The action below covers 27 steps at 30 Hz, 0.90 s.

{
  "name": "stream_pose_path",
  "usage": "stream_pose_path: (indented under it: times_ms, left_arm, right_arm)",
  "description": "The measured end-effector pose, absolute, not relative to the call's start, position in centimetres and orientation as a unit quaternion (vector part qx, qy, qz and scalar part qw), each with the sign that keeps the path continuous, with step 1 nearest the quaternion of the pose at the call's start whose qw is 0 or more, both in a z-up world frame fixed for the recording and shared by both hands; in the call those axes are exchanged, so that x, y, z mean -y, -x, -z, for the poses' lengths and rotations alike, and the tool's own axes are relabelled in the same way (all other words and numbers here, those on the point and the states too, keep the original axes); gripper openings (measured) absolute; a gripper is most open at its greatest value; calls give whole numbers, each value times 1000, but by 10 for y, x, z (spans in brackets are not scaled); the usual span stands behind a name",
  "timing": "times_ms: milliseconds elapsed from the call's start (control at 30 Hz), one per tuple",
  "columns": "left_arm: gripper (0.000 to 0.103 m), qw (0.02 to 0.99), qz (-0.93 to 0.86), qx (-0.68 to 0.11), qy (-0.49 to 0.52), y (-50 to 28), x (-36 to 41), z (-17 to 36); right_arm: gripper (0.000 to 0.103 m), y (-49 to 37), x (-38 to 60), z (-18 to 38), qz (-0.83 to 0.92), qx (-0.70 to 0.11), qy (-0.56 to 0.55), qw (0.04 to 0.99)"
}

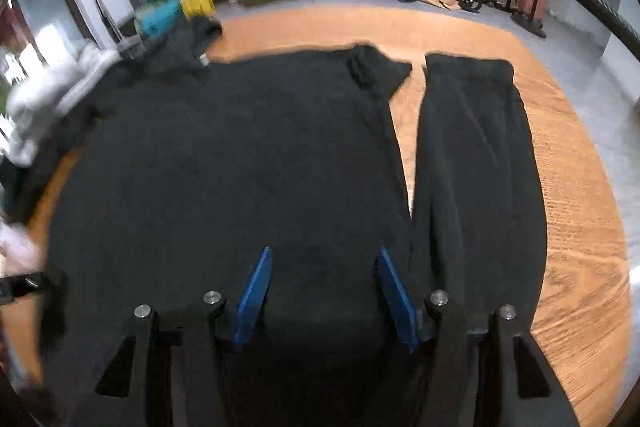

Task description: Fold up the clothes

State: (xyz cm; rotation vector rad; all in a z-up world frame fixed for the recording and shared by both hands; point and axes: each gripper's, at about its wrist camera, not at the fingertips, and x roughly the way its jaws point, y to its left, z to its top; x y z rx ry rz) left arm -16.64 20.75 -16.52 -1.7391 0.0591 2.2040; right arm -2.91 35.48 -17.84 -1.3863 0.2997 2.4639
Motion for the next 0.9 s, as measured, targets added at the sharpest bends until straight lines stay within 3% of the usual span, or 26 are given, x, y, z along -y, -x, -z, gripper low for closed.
stream_pose_path:
  times_ms: [100,367,467,600,633,733,900]
  left_arm:
    - [72,162,-773,-66,609,158,-212,166]
    - [72,181,-752,-118,623,138,-229,163]
    - [72,191,-745,-87,633,143,-229,159]
    - [72,197,-745,-37,637,156,-224,149]
    - [72,198,-746,-26,635,159,-222,147]
    - [72,201,-754,7,626,168,-211,138]
    - [72,202,-752,61,625,189,-189,135]
  right_arm:
    - [59,10,-352,180,-848,-67,500,165]
    - [65,-54,-399,170,-818,-117,523,211]
    - [55,-52,-404,152,-828,-150,504,194]
    - [56,-14,-400,122,-862,-119,454,192]
    - [56,5,-399,123,-863,-117,454,188]
    - [41,51,-397,136,-861,-133,458,176]
    - [33,92,-389,167,-852,-147,461,199]
